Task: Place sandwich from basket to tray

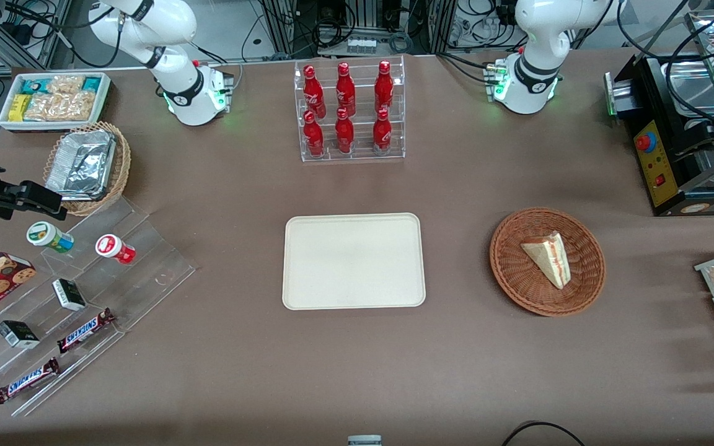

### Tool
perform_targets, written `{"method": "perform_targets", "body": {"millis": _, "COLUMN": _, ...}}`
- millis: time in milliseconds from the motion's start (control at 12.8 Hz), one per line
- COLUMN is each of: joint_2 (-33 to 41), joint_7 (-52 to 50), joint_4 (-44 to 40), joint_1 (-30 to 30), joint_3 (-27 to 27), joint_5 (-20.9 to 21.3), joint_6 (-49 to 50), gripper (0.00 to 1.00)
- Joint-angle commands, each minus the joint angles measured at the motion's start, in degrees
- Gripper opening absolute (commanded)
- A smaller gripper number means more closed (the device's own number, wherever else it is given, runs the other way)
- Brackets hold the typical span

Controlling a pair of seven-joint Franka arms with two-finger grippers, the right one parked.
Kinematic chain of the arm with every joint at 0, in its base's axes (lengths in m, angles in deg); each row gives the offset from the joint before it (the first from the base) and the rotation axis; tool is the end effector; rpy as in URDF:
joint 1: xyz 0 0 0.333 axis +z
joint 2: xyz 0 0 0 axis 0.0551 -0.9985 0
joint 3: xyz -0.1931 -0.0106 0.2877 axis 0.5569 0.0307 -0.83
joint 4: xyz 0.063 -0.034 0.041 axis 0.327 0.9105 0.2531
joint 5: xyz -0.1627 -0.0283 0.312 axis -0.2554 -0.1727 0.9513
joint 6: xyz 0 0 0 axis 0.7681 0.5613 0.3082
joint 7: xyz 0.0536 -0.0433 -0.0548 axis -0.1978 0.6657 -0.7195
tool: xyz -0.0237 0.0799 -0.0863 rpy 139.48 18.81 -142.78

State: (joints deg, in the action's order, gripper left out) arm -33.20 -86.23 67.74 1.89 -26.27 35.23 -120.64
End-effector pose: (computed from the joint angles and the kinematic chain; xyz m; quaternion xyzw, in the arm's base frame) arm 0.4853 0.0424 0.6468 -0.9970 -0.0188 0.0737 0.0165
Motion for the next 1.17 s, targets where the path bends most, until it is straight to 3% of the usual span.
{"method": "perform_targets", "body": {"millis": 0, "joint_2": 0.4, "joint_7": 0.6, "joint_4": -0.1, "joint_1": 0.0, "joint_3": 0.2, "joint_5": -0.5, "joint_6": -0.1, "gripper": 1.0}}
{"method": "perform_targets", "body": {"millis": 391, "joint_2": 0.1, "joint_7": 0.6, "joint_4": 0.5, "joint_1": 0.1, "joint_3": 0.1, "joint_5": -1.2, "joint_6": -2.6, "gripper": 1.0}}
{"method": "perform_targets", "body": {"millis": 547, "joint_2": 0.3, "joint_7": 0.5, "joint_4": 3.9, "joint_1": 0.3, "joint_3": -0.4, "joint_5": -2.9, "joint_6": -4.6, "gripper": 1.0}}
{"method": "perform_targets", "body": {"millis": 703, "joint_2": 0.6, "joint_7": -0.5, "joint_4": 8.3, "joint_1": 0.2, "joint_3": -0.3, "joint_5": -2.1, "joint_6": -10.0, "gripper": 1.0}}
{"method": "perform_targets", "body": {"millis": 1094, "joint_2": -0.1, "joint_7": -14.1, "joint_4": 17.3, "joint_1": -0.6, "joint_3": 0.7, "joint_5": -0.4, "joint_6": -21.7, "gripper": 1.0}}
